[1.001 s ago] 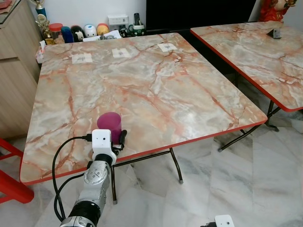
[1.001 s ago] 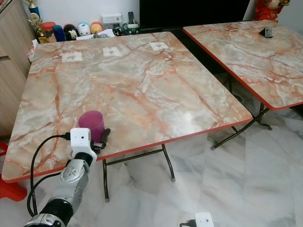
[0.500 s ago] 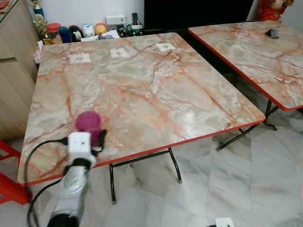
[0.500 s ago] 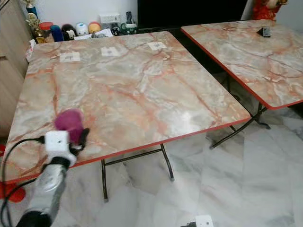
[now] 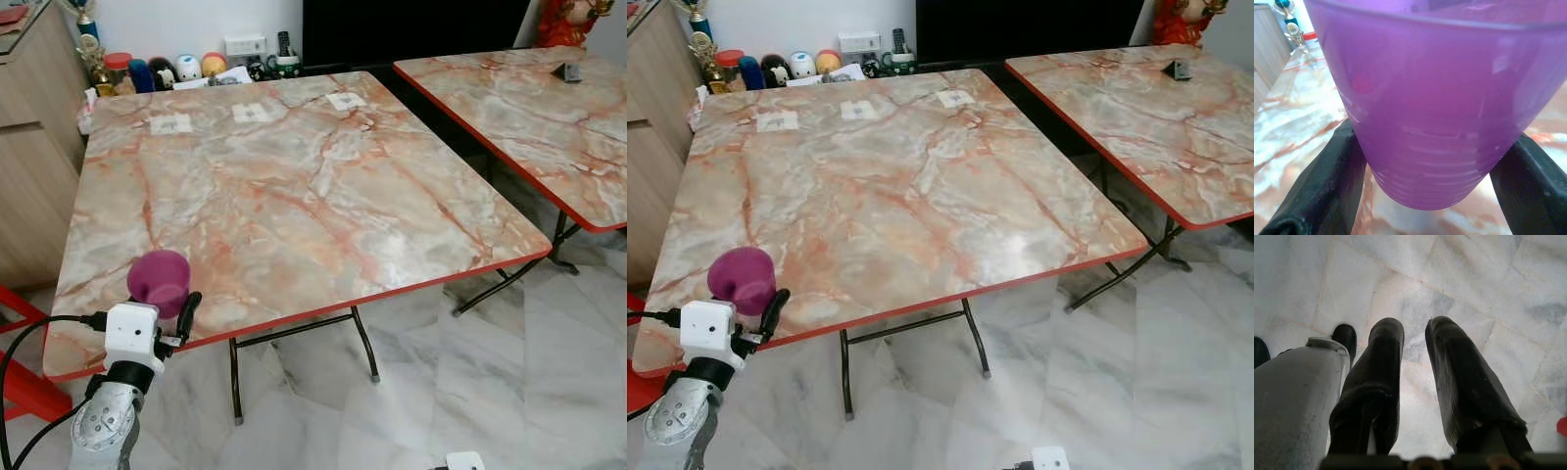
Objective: Setting the table
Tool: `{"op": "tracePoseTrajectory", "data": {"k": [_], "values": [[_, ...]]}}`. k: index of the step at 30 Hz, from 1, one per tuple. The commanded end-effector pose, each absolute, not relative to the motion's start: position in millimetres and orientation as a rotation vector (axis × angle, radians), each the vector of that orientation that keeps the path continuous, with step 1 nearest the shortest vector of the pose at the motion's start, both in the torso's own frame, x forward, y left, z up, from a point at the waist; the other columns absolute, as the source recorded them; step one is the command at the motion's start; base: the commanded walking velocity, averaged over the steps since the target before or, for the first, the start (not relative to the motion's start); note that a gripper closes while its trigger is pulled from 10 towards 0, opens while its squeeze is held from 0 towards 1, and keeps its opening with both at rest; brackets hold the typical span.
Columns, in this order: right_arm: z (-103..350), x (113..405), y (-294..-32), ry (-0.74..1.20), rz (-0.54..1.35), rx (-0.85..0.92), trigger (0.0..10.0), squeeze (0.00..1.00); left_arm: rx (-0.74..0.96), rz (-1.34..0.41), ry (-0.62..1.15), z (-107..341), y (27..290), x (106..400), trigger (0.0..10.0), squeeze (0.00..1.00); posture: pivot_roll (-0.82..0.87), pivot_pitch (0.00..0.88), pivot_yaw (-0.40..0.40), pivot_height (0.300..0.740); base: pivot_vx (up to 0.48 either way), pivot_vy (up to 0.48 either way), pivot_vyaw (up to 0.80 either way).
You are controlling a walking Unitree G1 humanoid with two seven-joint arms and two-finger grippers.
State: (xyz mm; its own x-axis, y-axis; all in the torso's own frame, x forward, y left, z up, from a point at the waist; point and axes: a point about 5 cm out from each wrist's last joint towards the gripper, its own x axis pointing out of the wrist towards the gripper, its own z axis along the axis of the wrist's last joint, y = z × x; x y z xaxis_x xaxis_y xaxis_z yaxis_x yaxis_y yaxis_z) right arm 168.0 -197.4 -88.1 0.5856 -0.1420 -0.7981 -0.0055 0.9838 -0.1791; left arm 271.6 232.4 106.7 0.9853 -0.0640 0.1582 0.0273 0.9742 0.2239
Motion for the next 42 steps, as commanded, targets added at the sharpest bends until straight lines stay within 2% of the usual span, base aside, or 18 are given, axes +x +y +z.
{"op": "tracePoseTrajectory", "data": {"k": [1, 5, 9, 13, 34, 39, 42], "values": [[-89.3, 164.3, -199.4, 0.949, -0.089, -0.168, 10.0, 0.00, 0.175, -0.042, -0.155, 104.5, 226.4, 270.0, 10.0, 0.00, 0.04, 0.080, -0.014, 0.740, 0.000, 0.000, 0.00], [-88.4, 166.5, -199.7, 0.943, -0.083, -0.180, 10.0, 0.00, 0.138, -0.041, -0.132, 101.3, 213.8, 271.6, 10.0, 0.00, 0.03, 0.098, -0.019, 0.740, 0.000, 0.000, 0.00], [-86.5, 169.2, -200.6, 0.919, -0.084, -0.212, 10.0, 0.00, 0.144, -0.031, -0.122, 101.3, 212.2, 271.5, 10.0, 0.00, 0.04, 0.105, -0.018, 0.740, 0.000, -0.075, 0.31], [-86.0, 169.9, -200.8, 0.913, -0.087, -0.213, 10.0, 0.00, 0.147, -0.018, -0.113, 101.8, 213.3, 271.5, 10.0, 0.00, 0.03, 0.107, -0.019, 0.740, 0.000, -0.400, 0.80], [-86.0, 170.8, -200.6, 0.922, -0.069, -0.224, 10.0, 0.00, 0.126, 0.002, -0.102, 106.8, 211.1, 274.8, 10.0, 0.00, 0.04, 0.122, -0.024, 0.740, 0.000, -0.433, 0.00], [-85.7, 171.3, -200.7, 0.917, -0.069, -0.228, 10.0, 0.00, 0.126, 0.006, -0.104, 108.2, 210.9, 275.7, 10.0, 0.00, 0.04, 0.122, -0.024, 0.740, 0.000, -0.432, 0.72], [-85.9, 170.8, -200.7, 0.919, -0.079, -0.220, 10.0, 0.00, 0.127, 0.005, -0.102, 108.6, 210.4, 275.5, 10.0, 0.00, 0.04, 0.123, -0.022, 0.740, 0.000, -0.433, 0.00]]}}
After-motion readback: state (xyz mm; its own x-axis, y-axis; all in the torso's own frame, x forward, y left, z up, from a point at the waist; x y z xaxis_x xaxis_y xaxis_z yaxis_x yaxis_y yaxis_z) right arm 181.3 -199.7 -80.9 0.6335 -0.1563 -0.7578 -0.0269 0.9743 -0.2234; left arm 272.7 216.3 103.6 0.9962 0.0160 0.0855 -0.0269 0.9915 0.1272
